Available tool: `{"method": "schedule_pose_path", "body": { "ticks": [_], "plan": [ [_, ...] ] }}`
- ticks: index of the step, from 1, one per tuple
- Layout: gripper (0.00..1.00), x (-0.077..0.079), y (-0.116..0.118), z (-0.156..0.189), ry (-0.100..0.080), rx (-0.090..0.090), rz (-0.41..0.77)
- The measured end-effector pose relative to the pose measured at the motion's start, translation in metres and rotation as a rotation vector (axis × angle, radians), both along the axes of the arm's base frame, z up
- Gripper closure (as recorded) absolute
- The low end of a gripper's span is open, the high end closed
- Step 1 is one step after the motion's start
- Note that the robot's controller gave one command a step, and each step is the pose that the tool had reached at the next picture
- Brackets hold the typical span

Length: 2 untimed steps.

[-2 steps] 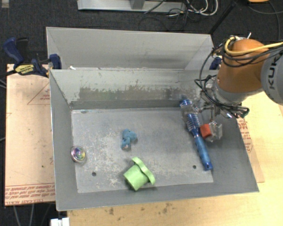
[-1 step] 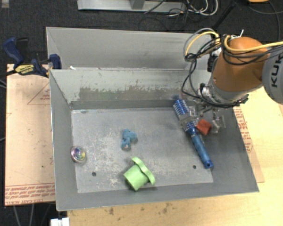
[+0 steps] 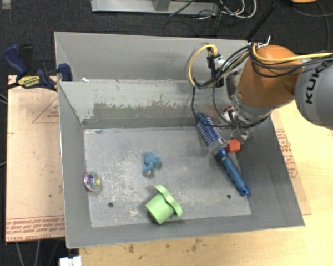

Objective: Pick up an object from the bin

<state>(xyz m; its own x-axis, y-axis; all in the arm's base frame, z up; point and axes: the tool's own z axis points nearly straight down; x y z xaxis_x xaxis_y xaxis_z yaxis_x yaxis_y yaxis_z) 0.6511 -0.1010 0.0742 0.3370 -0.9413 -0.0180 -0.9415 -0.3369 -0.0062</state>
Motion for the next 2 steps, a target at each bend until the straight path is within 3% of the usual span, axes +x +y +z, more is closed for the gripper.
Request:
{"method": "schedule_pose_path", "body": {
  "ticks": [1, 2],
  "plan": [
    [0.00, 0.0010, 0.0047, 0.0016, 0.001, 0.008, -0.003],
    [1.00, 0.0006, 0.0057, 0.0014, 0.003, 0.012, -0.005]
  ]
}}
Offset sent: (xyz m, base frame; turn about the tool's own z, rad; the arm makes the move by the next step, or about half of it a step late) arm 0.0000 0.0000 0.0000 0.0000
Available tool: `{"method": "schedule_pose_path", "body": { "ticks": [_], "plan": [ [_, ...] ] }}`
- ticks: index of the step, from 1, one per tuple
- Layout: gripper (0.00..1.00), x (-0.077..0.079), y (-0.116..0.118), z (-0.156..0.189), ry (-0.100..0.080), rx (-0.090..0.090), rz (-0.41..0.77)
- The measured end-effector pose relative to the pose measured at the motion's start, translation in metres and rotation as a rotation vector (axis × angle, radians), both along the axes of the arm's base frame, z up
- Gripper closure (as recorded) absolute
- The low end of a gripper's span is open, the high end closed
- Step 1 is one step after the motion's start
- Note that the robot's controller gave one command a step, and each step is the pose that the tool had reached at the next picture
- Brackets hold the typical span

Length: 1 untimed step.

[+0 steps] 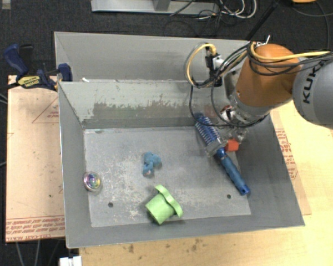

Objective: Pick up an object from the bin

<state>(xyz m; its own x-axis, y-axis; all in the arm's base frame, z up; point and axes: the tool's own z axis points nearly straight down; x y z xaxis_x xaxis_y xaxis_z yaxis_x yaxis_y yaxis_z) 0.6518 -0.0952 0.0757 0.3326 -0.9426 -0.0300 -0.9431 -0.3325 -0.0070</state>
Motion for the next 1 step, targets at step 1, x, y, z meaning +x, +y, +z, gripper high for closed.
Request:
{"method": "schedule_pose_path", "body": {
  "ticks": [1],
  "plan": [
    [1.00, 0.0011, 0.0017, 0.0370, -0.007, -0.028, -0.001]
  ]
}}
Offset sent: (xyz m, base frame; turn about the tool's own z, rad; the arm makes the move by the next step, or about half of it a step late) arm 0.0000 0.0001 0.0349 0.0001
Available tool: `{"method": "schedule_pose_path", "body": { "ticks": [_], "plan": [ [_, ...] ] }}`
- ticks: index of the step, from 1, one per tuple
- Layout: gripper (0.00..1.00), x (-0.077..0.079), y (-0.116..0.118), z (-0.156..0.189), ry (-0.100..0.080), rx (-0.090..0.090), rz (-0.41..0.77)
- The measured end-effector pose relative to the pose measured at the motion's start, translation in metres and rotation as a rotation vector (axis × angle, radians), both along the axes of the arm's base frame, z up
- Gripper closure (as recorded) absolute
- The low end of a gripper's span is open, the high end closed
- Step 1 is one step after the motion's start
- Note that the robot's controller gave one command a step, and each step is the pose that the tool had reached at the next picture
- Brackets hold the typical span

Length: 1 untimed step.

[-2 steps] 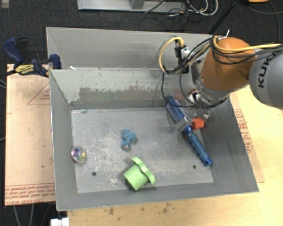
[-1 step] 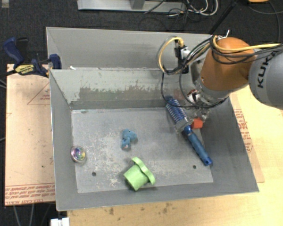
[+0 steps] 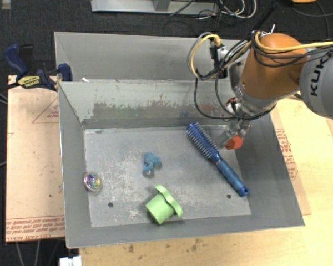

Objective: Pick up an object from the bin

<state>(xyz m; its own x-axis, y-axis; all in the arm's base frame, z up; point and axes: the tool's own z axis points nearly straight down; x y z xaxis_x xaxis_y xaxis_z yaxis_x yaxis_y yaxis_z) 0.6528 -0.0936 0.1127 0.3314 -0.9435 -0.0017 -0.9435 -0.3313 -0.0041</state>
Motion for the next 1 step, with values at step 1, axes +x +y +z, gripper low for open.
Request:
{"method": "schedule_pose_path", "body": {
  "ticks": [1],
  "plan": [
    [1.00, 0.0015, 0.0013, 0.0355, -0.002, -0.001, -0.003]
  ]
}}
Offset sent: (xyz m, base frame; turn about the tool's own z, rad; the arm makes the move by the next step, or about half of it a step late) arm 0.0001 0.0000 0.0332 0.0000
